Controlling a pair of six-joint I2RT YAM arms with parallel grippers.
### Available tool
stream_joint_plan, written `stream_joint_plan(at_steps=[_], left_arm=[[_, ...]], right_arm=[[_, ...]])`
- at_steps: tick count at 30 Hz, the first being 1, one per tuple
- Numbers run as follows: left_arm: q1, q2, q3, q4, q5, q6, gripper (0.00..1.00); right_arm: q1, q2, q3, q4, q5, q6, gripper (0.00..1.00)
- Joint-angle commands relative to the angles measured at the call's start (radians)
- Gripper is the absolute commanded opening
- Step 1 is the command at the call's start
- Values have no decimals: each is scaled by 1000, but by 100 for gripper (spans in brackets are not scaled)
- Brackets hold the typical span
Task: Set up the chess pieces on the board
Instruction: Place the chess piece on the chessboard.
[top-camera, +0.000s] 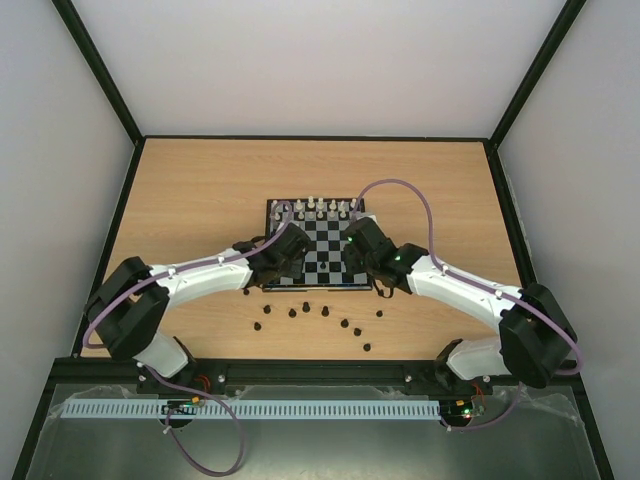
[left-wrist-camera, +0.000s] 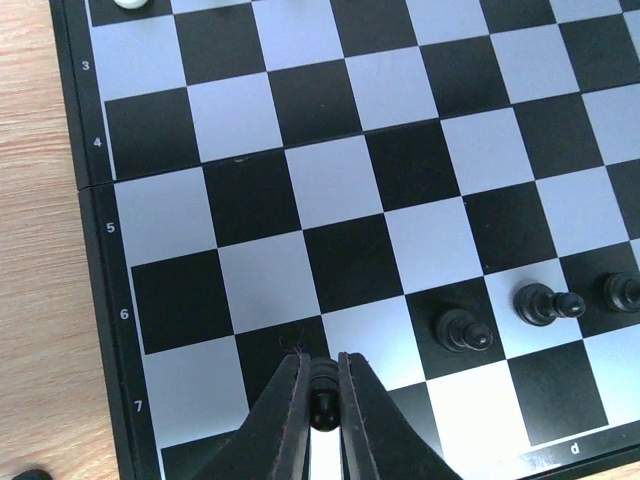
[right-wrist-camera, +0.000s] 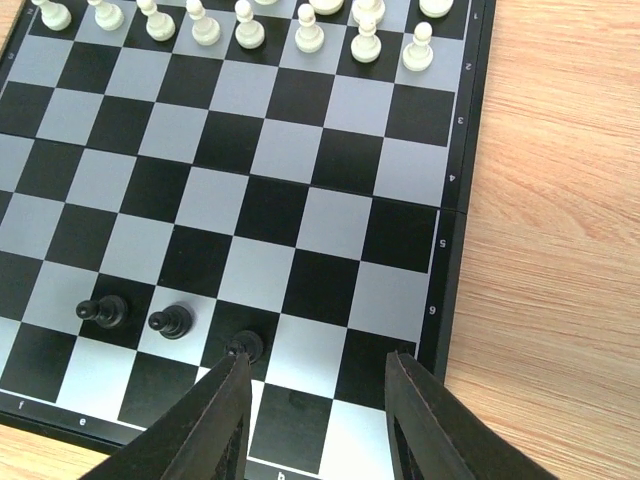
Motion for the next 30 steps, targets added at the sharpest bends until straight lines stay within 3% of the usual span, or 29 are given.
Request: stream_joint_plan(at_steps=[1,11,30], left_arm=[[-9,26,18,13,-31,11,2],[-12,59,7,88,6,97,2],[-29,126,11,120,58,104,2]], right_arm=[[-12,-21,-18,-31,7,10,38],[-18,-9,-19,-31,12,11,38],[-22,21,-14,-31,21,10,38]])
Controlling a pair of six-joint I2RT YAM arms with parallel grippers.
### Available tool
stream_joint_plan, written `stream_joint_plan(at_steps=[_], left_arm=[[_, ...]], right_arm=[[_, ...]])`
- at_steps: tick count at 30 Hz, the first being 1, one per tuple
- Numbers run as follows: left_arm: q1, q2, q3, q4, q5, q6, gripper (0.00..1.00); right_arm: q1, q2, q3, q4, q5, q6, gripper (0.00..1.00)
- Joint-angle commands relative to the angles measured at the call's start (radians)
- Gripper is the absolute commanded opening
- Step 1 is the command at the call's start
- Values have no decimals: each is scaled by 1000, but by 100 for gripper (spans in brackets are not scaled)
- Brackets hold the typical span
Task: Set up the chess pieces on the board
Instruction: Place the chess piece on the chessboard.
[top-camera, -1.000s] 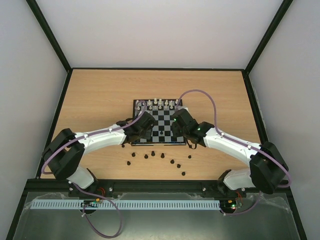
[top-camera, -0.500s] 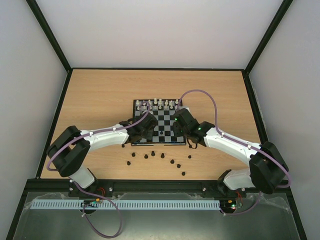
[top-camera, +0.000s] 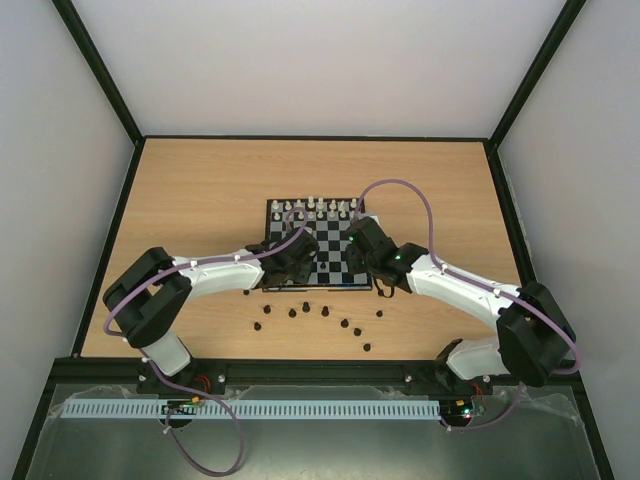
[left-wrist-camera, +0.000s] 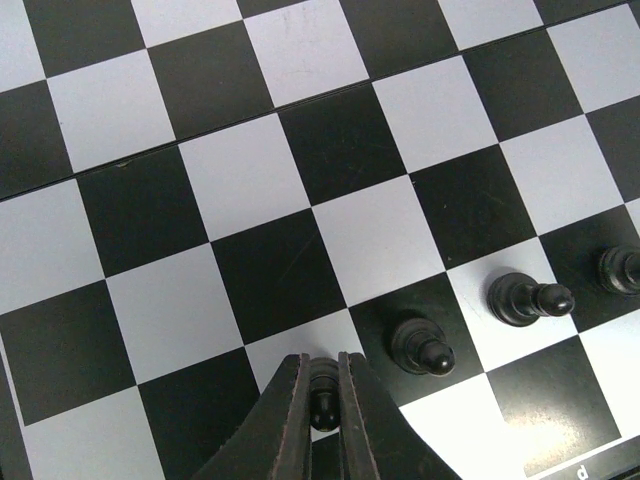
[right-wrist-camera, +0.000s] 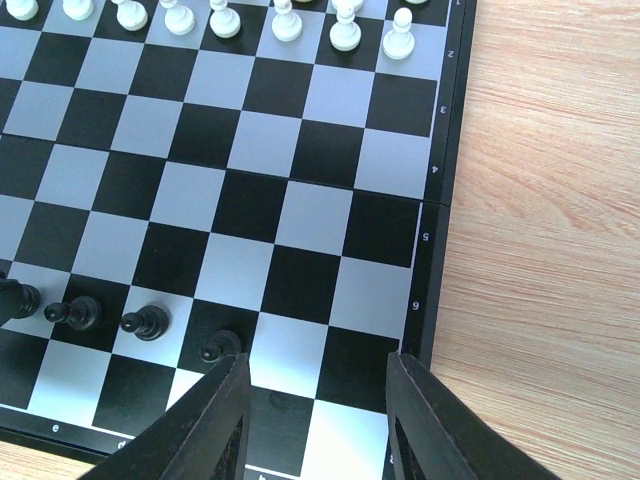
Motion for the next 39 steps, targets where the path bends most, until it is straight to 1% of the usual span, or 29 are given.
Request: stream_joint_plan(at_steps=[1,20,28,31,39], left_arm=[[-7,12,12,8,10,6,2],[-7,38,25,-12,-12,-2,2],[-7,-2,8,-20,-20,-17,9],[-8,-24,0,-15,-10,-18,15],[-13,-68,-11,-6,2,-16,20]], right_arm=[[-5,14,-7,-29,16,10,38],[-5,14,-8,-23,-9,8,38],[-5,11,-8,-23,-12,8,38],[-5,11,-8,-23,-14,8,38],[-5,18,-6,-25,-14,9,39]])
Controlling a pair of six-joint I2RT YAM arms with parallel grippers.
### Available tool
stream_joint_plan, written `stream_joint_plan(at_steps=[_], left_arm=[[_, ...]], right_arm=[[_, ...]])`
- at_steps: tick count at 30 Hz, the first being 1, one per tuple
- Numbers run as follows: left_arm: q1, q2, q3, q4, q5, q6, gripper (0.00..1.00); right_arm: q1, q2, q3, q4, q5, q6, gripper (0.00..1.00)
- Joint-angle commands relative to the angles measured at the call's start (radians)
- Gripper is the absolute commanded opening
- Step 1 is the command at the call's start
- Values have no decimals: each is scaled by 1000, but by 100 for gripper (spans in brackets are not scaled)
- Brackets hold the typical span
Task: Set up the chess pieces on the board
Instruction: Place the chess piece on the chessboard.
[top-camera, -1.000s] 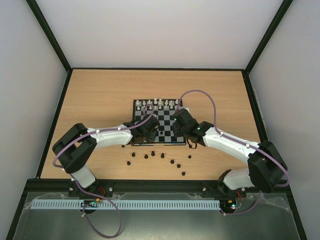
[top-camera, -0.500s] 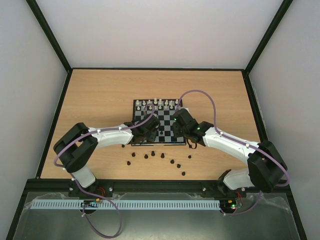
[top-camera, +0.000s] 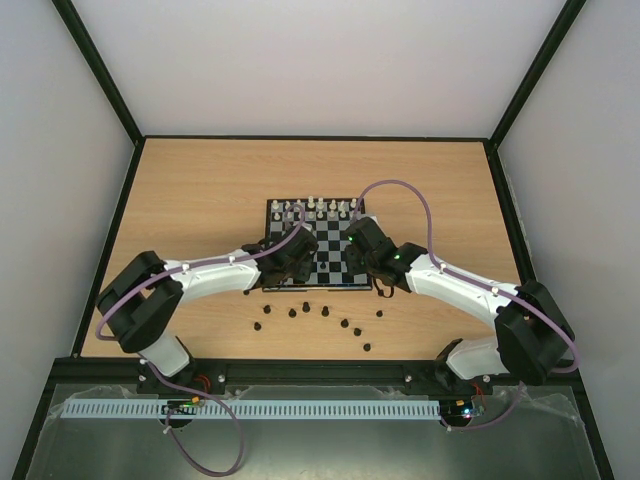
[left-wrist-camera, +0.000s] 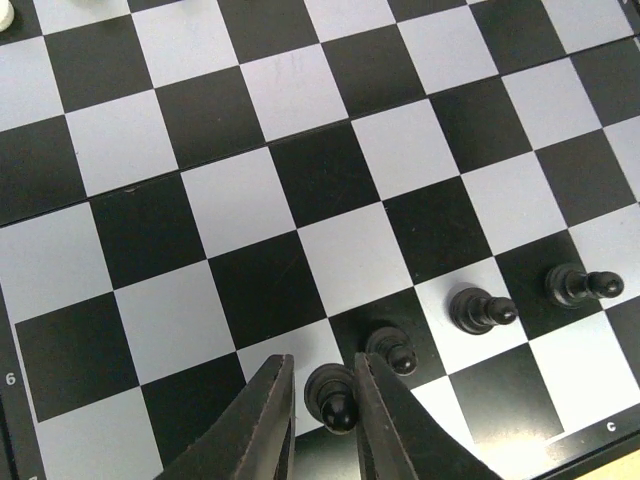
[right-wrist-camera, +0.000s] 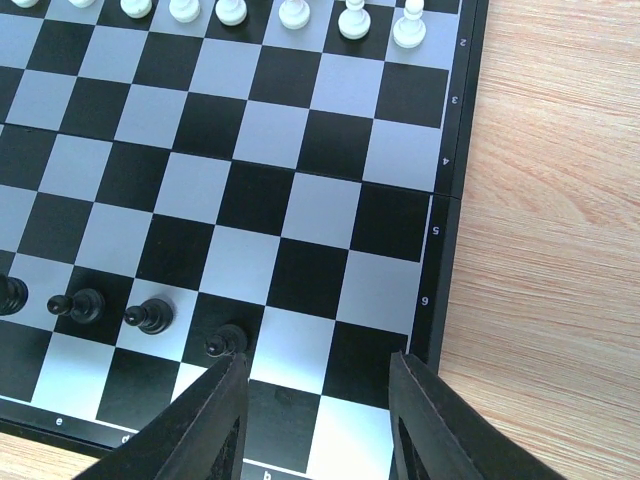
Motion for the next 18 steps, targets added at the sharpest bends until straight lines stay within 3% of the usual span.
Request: stream_joint_plan(at_steps=[1,18], left_arm=[[-8,-33,-18,0,7,0,21],[-5,1,-20,-7,-23,-1,22]], right_arm=[[-2,8,-6,-23,1,9,39],[-2,31,0,-18,-22,5,40]])
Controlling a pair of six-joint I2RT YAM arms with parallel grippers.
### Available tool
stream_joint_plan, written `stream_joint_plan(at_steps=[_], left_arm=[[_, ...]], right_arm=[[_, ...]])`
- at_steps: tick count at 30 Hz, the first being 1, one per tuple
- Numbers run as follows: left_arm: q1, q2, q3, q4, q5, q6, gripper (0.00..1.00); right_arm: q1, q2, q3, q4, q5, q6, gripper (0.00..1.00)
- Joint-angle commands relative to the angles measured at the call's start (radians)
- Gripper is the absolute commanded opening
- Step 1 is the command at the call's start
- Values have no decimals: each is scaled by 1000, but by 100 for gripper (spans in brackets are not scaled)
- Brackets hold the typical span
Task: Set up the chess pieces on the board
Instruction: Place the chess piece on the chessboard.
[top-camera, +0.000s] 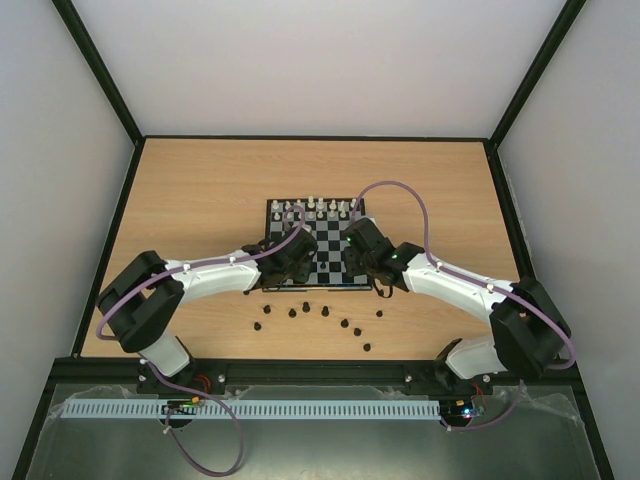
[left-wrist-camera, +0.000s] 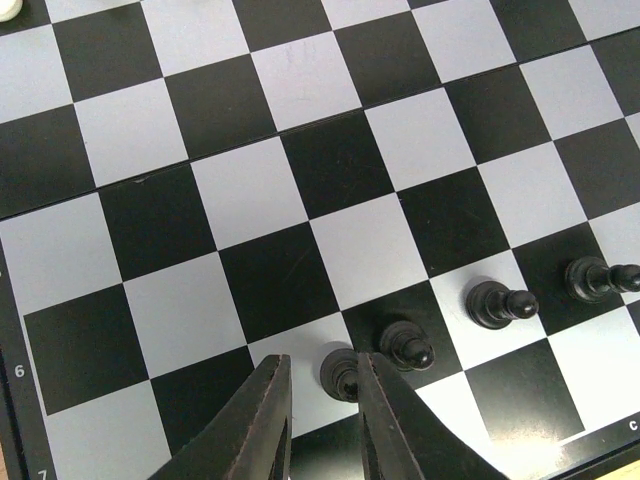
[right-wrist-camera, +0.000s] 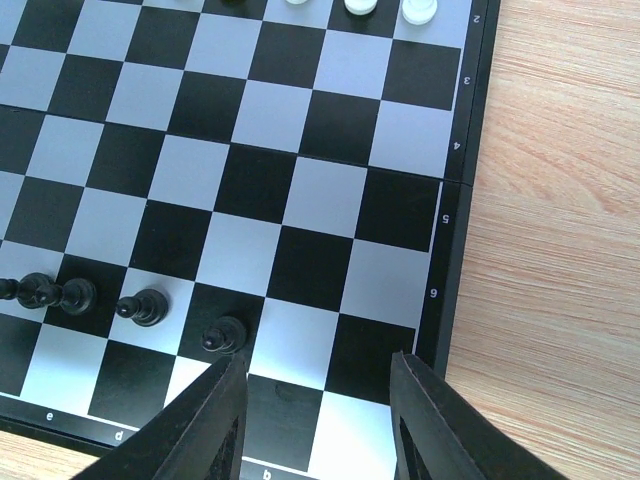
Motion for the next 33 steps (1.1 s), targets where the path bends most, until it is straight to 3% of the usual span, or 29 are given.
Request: stream_joint_plan(at_steps=[1,5,14,33], left_arm=[[-5,3,-12,-5,-13,-1,22],[-5,-3,-16,8,3,3,23],[-4,14,-16,12,18,4,39],[1,59,1,-27,-42,-10,39]], right_arm=[[-2,4,-3,-16,-11,5,40],[-3,13,-2,-12,-24,3,40],[-2,21,1,-13,-27,2,40],[-2,-5,-4,-18,-33,2,40]])
